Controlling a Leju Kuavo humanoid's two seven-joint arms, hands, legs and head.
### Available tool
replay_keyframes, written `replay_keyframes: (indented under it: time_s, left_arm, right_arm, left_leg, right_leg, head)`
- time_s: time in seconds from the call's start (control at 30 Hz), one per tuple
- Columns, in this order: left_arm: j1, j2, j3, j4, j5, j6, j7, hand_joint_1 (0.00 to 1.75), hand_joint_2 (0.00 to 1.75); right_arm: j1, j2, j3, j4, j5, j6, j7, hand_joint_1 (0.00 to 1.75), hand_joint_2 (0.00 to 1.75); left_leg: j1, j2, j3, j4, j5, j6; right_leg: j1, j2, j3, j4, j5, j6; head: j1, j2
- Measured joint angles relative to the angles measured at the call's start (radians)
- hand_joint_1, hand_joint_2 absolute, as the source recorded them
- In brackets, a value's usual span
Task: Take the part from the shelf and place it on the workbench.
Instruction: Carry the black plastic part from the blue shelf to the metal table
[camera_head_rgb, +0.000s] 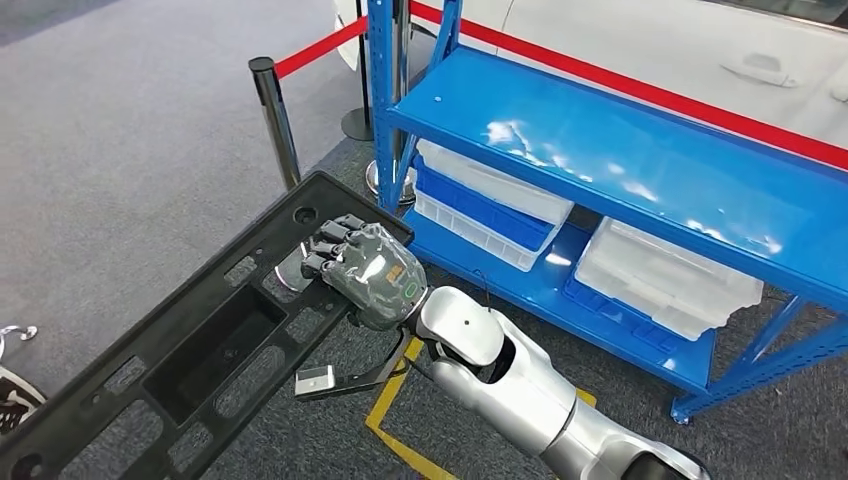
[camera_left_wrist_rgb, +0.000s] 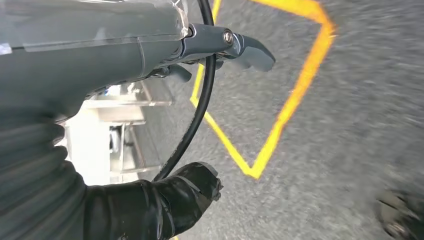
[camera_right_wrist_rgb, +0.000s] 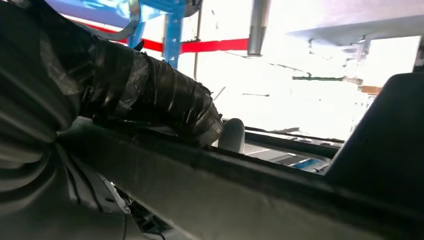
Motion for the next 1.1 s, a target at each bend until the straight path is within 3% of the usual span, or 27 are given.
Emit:
replay_keyframes:
  time_s: [0.07,0.1,0.13,0.17,0.2,0.27,0.33,0.4,0.43,0.47,0.5,0.57,0.6,0.63,0.7,0.73,0.77,0.83,0.9,0.93,0.97,1.03,1.1]
  left_arm:
    - [0.0,0.001,0.0,0.0,-0.004,-0.004,0.003,0.0,1.75]
    - [0.0,0.001,-0.001,0.0,-0.007,-0.007,0.005,0.0,1.75]
    - [0.0,0.001,-0.002,0.0,-0.01,-0.01,0.007,0.0,1.75]
    - [0.0,0.001,-0.003,0.0,-0.014,-0.014,0.009,0.0,1.75]
    - [0.0,0.001,-0.005,0.0,-0.018,-0.017,0.012,0.0,1.75]
    - [-0.001,-0.002,-0.011,0.0,-0.031,-0.023,0.018,0.0,1.75]
    - [-0.002,-0.004,-0.021,0.001,-0.046,-0.027,0.023,0.0,1.75]
    - [0.001,-0.003,-0.033,0.002,-0.06,-0.032,0.029,0.0,1.75]
    - [0.002,-0.003,-0.04,0.002,-0.068,-0.033,0.031,0.0,1.75]
    - [0.002,-0.002,-0.047,0.003,-0.074,-0.033,0.03,0.0,1.75]
    - [0.002,-0.001,-0.053,0.003,-0.079,-0.034,0.025,0.0,1.75]
    - [0.002,0.0,-0.064,0.003,-0.086,-0.039,0.008,0.0,1.75]
    - [0.001,0.0,-0.07,0.003,-0.089,-0.044,-0.001,0.0,1.75]
    - [0.001,0.0,-0.076,0.003,-0.092,-0.048,-0.009,0.0,1.75]
    - [0.0,0.0,-0.086,0.003,-0.096,-0.052,-0.019,0.0,1.75]
    - [-0.001,0.0,-0.089,0.003,-0.096,-0.052,-0.021,0.0,1.75]
    - [-0.003,-0.001,-0.092,0.003,-0.097,-0.052,-0.023,0.0,1.75]
    - [-0.007,-0.001,-0.1,0.003,-0.1,-0.049,-0.029,0.0,1.75]
    - [-0.005,0.0,-0.11,0.003,-0.108,-0.043,-0.04,0.0,1.75]
    - [-0.003,0.0,-0.117,0.003,-0.115,-0.041,-0.045,0.0,1.75]
    - [-0.002,-0.001,-0.124,0.003,-0.123,-0.038,-0.046,0.0,1.75]
    - [-0.002,-0.004,-0.141,0.003,-0.139,-0.032,-0.041,0.0,1.75]
    - [-0.002,-0.008,-0.156,0.003,-0.15,-0.029,-0.032,0.0,1.75]
  right_arm:
    - [0.003,-0.008,0.0,0.0,0.0,0.0,0.005,1.75,1.75]
    - [0.006,-0.012,0.0,0.0,0.001,0.0,0.01,1.75,1.75]
    - [0.008,-0.016,0.0,0.0,0.003,0.0,0.015,1.75,1.75]
    - [0.01,-0.019,0.0,0.0,0.004,-0.001,0.02,1.75,1.75]
    - [0.012,-0.022,0.0,-0.001,0.007,-0.002,0.025,1.75,1.75]
    - [0.014,-0.03,-0.002,-0.004,0.015,-0.006,0.038,1.75,1.75]
    - [0.023,-0.044,-0.006,-0.01,0.027,-0.014,0.05,1.75,1.75]
    - [0.035,-0.059,-0.01,-0.016,0.04,-0.02,0.064,1.75,1.75]
    - [0.042,-0.065,-0.014,-0.019,0.046,-0.023,0.07,1.75,1.75]
    - [0.052,-0.072,-0.019,-0.025,0.051,-0.026,0.077,1.75,1.75]
    - [0.064,-0.08,-0.027,-0.03,0.054,-0.03,0.082,1.75,1.75]
    - [0.09,-0.101,-0.046,-0.043,0.061,-0.036,0.089,1.75,1.75]
    - [0.104,-0.112,-0.055,-0.048,0.065,-0.038,0.09,1.75,1.75]
    - [0.116,-0.122,-0.063,-0.052,0.071,-0.038,0.09,1.75,1.75]
    - [0.135,-0.137,-0.073,-0.059,0.079,-0.038,0.089,1.75,1.75]
    - [0.141,-0.143,-0.075,-0.063,0.081,-0.038,0.088,1.75,1.75]
    - [0.146,-0.148,-0.079,-0.068,0.083,-0.038,0.089,1.75,1.75]
    - [0.153,-0.158,-0.086,-0.078,0.09,-0.039,0.091,1.75,1.75]
    - [0.166,-0.165,-0.094,-0.088,0.101,-0.042,0.099,1.75,1.75]
    - [0.177,-0.17,-0.098,-0.093,0.107,-0.043,0.104,1.75,1.75]
    - [0.191,-0.179,-0.104,-0.102,0.115,-0.046,0.107,1.75,1.75]
    - [0.226,-0.205,-0.119,-0.122,0.127,-0.055,0.113,1.75,1.75]
    - [0.266,-0.235,-0.137,-0.141,0.138,-0.064,0.121,1.75,1.75]
  left_leg:
    - [-0.012,-0.025,-0.034,0.0,0.026,0.013]
    - [-0.02,-0.04,-0.051,0.001,0.039,0.018]
    - [-0.027,-0.056,-0.067,0.001,0.052,0.021]
    - [-0.034,-0.071,-0.08,0.001,0.063,0.024]
    - [-0.039,-0.086,-0.091,0.002,0.075,0.026]
    - [-0.044,-0.11,-0.107,0.0,0.099,0.03]
    - [-0.037,-0.131,-0.113,-0.013,0.126,0.024]
    - [-0.032,-0.152,-0.113,-0.037,0.156,0.012]
    - [-0.034,-0.143,-0.116,-0.044,0.157,0.008]
    - [-0.037,-0.123,-0.121,-0.037,0.138,0.004]
    - [-0.039,-0.096,-0.13,-0.011,0.1,0.001]
    - [-0.029,-0.052,-0.154,0.097,0.003,-0.014]
    - [-0.02,-0.044,-0.165,0.16,-0.019,-0.024]
    - [-0.01,-0.038,-0.169,0.211,-0.015,-0.035]
    - [0.009,-0.026,-0.136,0.226,0.038,-0.055]
    - [0.016,-0.008,-0.092,0.182,0.047,-0.067]
    - [0.016,0.017,-0.038,0.118,0.034,-0.076]
    - [0.008,0.049,0.032,0.017,-0.016,-0.065]
    - [-0.004,0.033,0.034,-0.004,-0.028,-0.03]
    - [-0.006,0.023,0.032,-0.006,-0.024,-0.016]
    - [-0.008,0.012,0.029,-0.009,-0.018,-0.003]
    - [-0.01,-0.01,0.021,-0.014,-0.006,0.017]
    - [-0.017,-0.037,0.01,-0.014,0.003,0.028]
  right_leg:
    - [0.012,0.05,-0.025,0.121,-0.101,-0.017]
    - [0.022,0.059,-0.027,0.168,-0.123,-0.029]
    - [0.034,0.063,-0.016,0.188,-0.119,-0.043]
    - [0.047,0.067,0.01,0.176,-0.096,-0.058]
    - [0.061,0.077,0.052,0.13,-0.065,-0.077]
    - [0.08,0.12,0.142,-0.003,-0.043,-0.12]
    - [0.087,0.146,0.184,-0.087,-0.047,-0.138]
    - [0.087,0.129,0.184,-0.115,-0.02,-0.135]
    - [0.083,0.117,0.183,-0.133,-0.003,-0.134]
    - [0.078,0.104,0.181,-0.151,0.014,-0.131]
    - [0.072,0.089,0.177,-0.167,0.03,-0.125]
    - [0.065,0.057,0.159,-0.174,0.051,-0.11]
    - [0.06,0.039,0.146,-0.172,0.059,-0.1]
    - [0.055,0.02,0.131,-0.167,0.066,-0.091]
    - [0.044,-0.013,0.1,-0.151,0.076,-0.075]
    - [0.039,-0.026,0.085,-0.139,0.079,-0.067]
    - [0.035,-0.038,0.069,-0.125,0.08,-0.058]
    - [0.033,-0.061,0.052,-0.1,0.078,-0.04]
    - [0.03,-0.085,0.051,-0.092,0.08,-0.025]
    - [0.025,-0.079,0.051,-0.087,0.075,-0.018]
    - [0.019,-0.056,0.045,-0.071,0.057,-0.012]
    - [0.013,0.016,0.01,0.02,-0.011,-0.005]
    - [0.016,0.055,-0.04,0.144,-0.074,-0.011]
  head:
    - [0.0,0.0]
    - [0.0,0.0]
    - [0.0,0.0]
    - [0.0,0.0]
    - [-0.001,0.0]
    - [-0.002,0.0]
    - [0.0,0.0]
    - [0.004,0.0]
    - [0.005,0.0]
    - [0.005,0.0]
    - [0.004,0.0]
    - [0.004,0.0]
    - [0.004,0.0]
    - [0.004,0.0]
    - [0.004,0.0]
    - [0.003,0.0]
    - [0.003,0.0]
    - [0.007,0.0]
    - [0.012,0.0]
    - [0.011,0.0]
    - [0.012,0.0]
    - [0.012,0.0]
    - [0.012,0.0]
